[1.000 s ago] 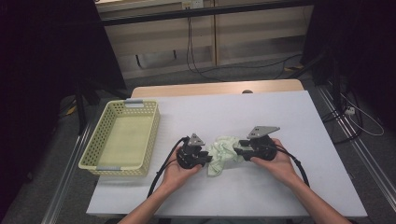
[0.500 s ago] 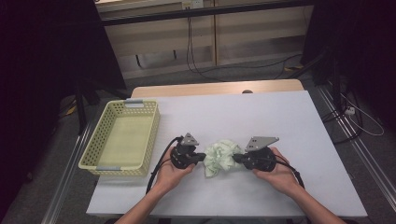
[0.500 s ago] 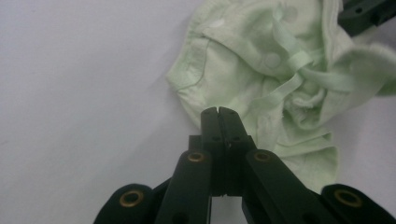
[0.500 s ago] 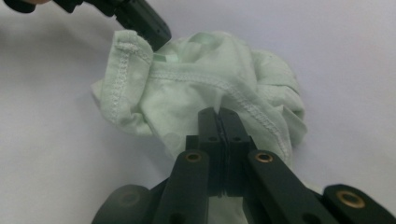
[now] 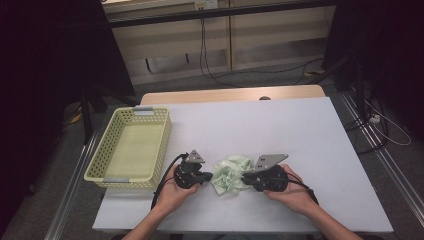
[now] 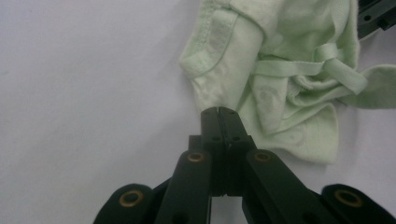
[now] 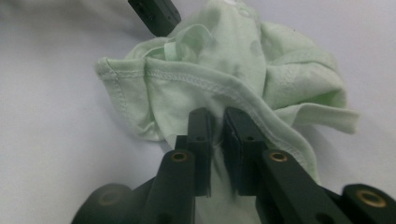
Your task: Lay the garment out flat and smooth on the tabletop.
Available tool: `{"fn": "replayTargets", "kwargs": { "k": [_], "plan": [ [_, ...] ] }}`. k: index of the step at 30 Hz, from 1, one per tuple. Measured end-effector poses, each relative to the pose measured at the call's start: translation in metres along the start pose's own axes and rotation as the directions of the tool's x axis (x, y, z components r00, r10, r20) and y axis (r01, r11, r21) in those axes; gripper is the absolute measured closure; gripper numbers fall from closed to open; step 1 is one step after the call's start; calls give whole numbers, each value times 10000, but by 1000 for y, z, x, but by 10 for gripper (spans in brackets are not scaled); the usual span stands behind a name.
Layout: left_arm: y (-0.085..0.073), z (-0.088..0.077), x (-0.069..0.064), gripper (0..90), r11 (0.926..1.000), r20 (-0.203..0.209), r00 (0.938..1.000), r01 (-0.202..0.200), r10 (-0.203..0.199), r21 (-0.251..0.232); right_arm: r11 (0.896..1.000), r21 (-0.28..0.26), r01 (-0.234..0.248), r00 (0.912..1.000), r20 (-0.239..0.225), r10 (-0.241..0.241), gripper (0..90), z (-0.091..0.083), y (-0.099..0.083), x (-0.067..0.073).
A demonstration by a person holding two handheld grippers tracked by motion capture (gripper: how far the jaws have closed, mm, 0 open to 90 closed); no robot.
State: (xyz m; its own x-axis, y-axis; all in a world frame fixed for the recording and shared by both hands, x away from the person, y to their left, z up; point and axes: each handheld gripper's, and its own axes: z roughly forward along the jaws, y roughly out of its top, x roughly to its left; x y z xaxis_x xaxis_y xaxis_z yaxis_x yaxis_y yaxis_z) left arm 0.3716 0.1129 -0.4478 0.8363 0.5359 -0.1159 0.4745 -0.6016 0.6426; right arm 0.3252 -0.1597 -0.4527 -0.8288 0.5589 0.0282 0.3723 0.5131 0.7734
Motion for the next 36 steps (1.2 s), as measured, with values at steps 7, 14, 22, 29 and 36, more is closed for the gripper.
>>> {"fn": "replayTargets", "kwargs": {
  "k": [7, 14, 22, 29, 36],
  "plan": [
    [1, 2, 4, 899, 9999, 5, 9999, 120, -120, -122, 9976, -535, -437, 9970, 607, 470, 625, -17, 5, -16],
    [3, 2, 8, 900, 9990, 48, 9995, 301, -299, -318, 9881, -1138, -1037, 9851, 1256, 1179, 563, -26, 13, -37],
    [6, 0, 9, 900, 9984, 28, 9994, 338, -337, -446, 9845, -1104, -1360, 9783, 1420, 1511, 635, -6, 24, -50],
    [4, -4, 13, 900, 9976, -89, 9987, 488, -493, -496, 9906, -128, -1358, 9806, 1408, 1363, 596, 5, 18, -48],
    [4, -4, 15, 900, 9978, -166, 9984, 542, -548, -383, 9912, 466, -1241, 9777, 1762, 1142, 591, 4, 3, -44]
  ]
}}
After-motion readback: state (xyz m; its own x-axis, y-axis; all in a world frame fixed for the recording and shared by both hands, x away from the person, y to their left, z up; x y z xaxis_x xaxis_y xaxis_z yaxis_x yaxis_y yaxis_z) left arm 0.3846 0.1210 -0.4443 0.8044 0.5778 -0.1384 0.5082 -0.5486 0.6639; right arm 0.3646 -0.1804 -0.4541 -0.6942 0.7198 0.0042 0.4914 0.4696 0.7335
